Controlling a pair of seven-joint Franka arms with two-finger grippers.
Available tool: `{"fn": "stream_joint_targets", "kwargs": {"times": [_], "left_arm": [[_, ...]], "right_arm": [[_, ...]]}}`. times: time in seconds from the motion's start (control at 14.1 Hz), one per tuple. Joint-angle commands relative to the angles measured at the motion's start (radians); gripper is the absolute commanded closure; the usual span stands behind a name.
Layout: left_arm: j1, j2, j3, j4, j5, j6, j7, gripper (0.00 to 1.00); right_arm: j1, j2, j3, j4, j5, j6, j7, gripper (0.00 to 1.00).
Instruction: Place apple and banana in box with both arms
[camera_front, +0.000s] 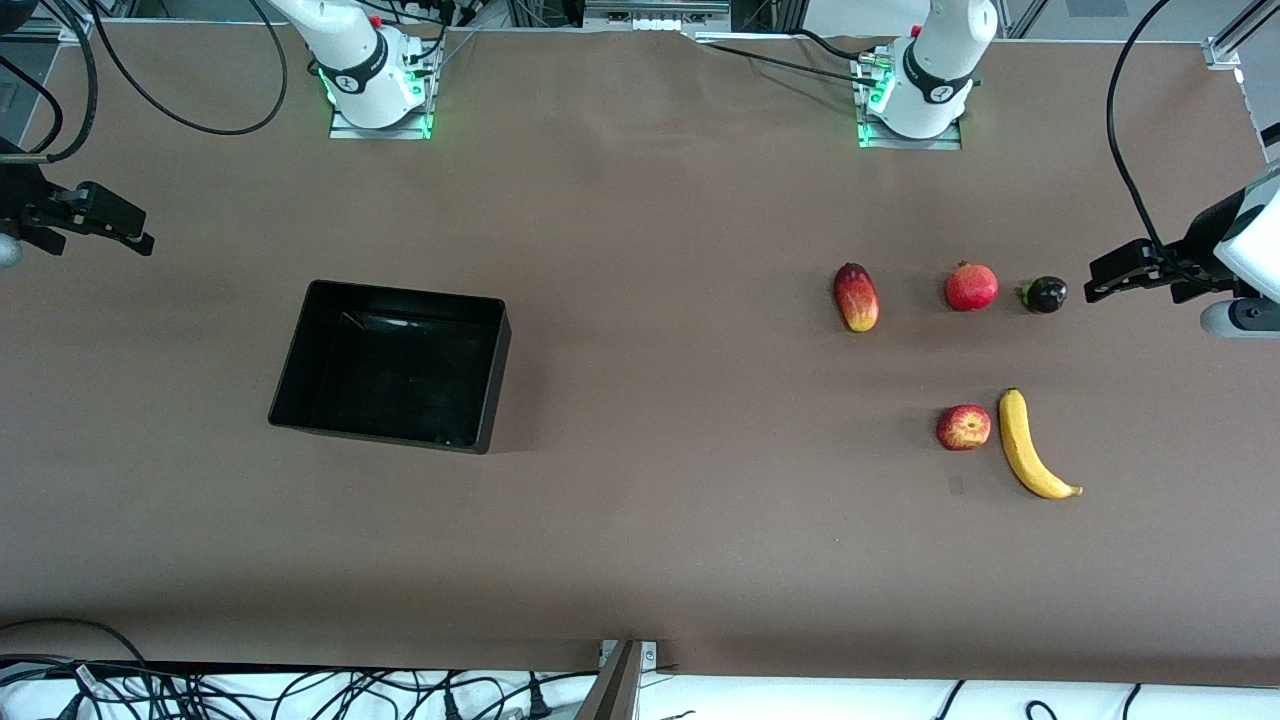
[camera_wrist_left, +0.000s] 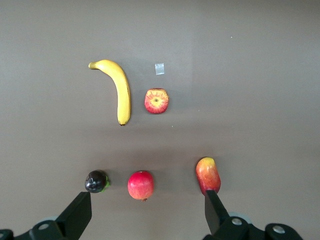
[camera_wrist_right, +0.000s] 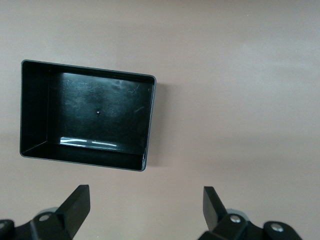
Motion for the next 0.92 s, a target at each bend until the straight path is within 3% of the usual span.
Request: {"fn": "stream_joint_targets", "kwargs": {"times": [0.0, 0.85], "left_arm": [[0.001, -0.001, -0.002, 0.004, -0.011, 0.005, -0.004, 0.0], [0.001, 0.004, -0.002, 0.004, -0.009, 0.006, -0.007, 0.0]], "right_arm": [[-0.012, -0.016, 0.014, -0.016, -0.015, 0.01, -0.006, 0.0], [-0.012, -0.001, 0.014, -0.013, -0.015, -0.006, -0.012, 0.0]]}}
